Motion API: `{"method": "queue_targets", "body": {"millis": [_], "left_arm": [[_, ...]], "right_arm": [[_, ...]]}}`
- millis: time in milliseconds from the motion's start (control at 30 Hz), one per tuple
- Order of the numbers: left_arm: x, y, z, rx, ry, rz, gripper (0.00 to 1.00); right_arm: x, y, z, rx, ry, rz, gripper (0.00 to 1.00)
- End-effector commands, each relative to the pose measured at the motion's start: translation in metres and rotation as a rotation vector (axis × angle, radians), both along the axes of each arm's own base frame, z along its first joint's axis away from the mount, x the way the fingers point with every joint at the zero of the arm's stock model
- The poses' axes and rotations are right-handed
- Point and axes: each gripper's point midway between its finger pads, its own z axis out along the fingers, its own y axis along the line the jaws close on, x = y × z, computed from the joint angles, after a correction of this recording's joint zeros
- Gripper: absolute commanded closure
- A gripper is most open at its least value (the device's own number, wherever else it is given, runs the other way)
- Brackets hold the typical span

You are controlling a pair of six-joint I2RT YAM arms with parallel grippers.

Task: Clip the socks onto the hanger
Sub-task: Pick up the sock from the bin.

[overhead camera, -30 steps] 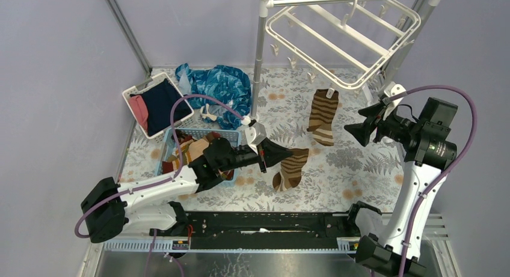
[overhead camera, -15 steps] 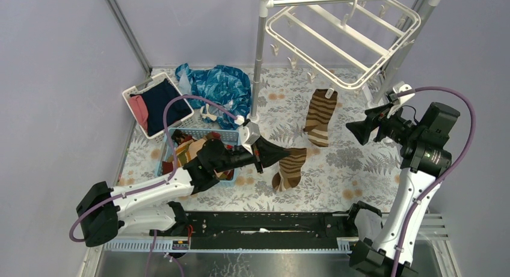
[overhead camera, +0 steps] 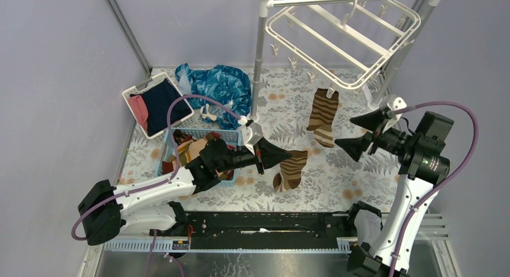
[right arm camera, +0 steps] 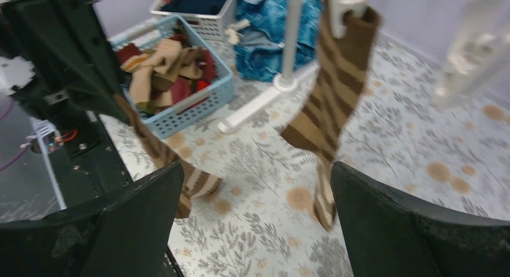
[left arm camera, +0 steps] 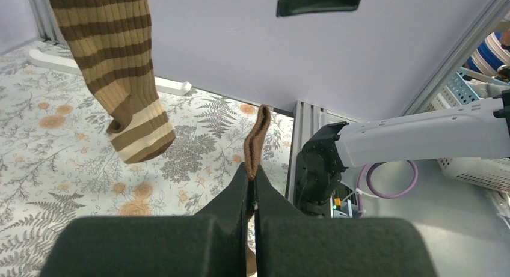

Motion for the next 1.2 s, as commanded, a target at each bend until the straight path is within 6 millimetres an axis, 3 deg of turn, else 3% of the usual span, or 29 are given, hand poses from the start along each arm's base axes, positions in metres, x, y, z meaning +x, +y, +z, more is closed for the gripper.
{"method": "queue_targets", "body": {"millis": [0, 133, 200, 267, 367, 700, 833, 967, 1067, 1167], "left_arm": [[-0.002, 0.006, 0.014, -0.030, -0.079, -0.005, 1.00], [-0.002, 0.006, 0.017, -0.036, -0.082, -0.010, 1.00], [-0.003, 0.005, 0.018, -0.042, -0.081, -0.018, 1.00], [-0.004, 0.004, 0.018, -0.044, -0.076, -0.025, 1.00], [-0.005, 0.004, 0.018, -0.047, -0.071, -0.031, 1.00], [-0.006, 0.001, 0.017, -0.067, -0.054, -0.042, 1.00], [-0.007, -0.003, 0.019, -0.071, -0.030, -0.062, 1.00], [-0.004, -0.007, 0.020, -0.075, 0.001, -0.056, 1.00], [0.003, -0.013, 0.026, -0.088, 0.023, -0.037, 1.00], [0.013, -0.024, 0.031, -0.100, 0.039, -0.011, 1.00]], "right_arm": [[-0.037, 0.030, 0.007, 0.042, -0.155, 0.194, 0.00], [-0.041, 0.032, 0.007, -0.011, -0.232, 0.205, 0.00], [-0.025, 0.021, 0.006, -0.016, -0.166, 0.161, 0.03], [0.001, 0.004, 0.005, 0.037, -0.030, 0.049, 0.13], [0.025, -0.014, 0.000, 0.053, 0.018, -0.068, 0.25], [0.048, -0.057, 0.008, 0.013, 0.063, -0.417, 0.23], [0.037, -0.037, 0.005, 0.023, 0.048, -0.268, 0.22], [-0.016, 0.013, -0.006, 0.028, -0.057, 0.116, 0.18], [-0.037, 0.023, -0.026, -0.068, -0.137, 0.180, 0.10], [-0.039, 0.020, -0.048, -0.132, -0.117, 0.187, 0.10]]}}
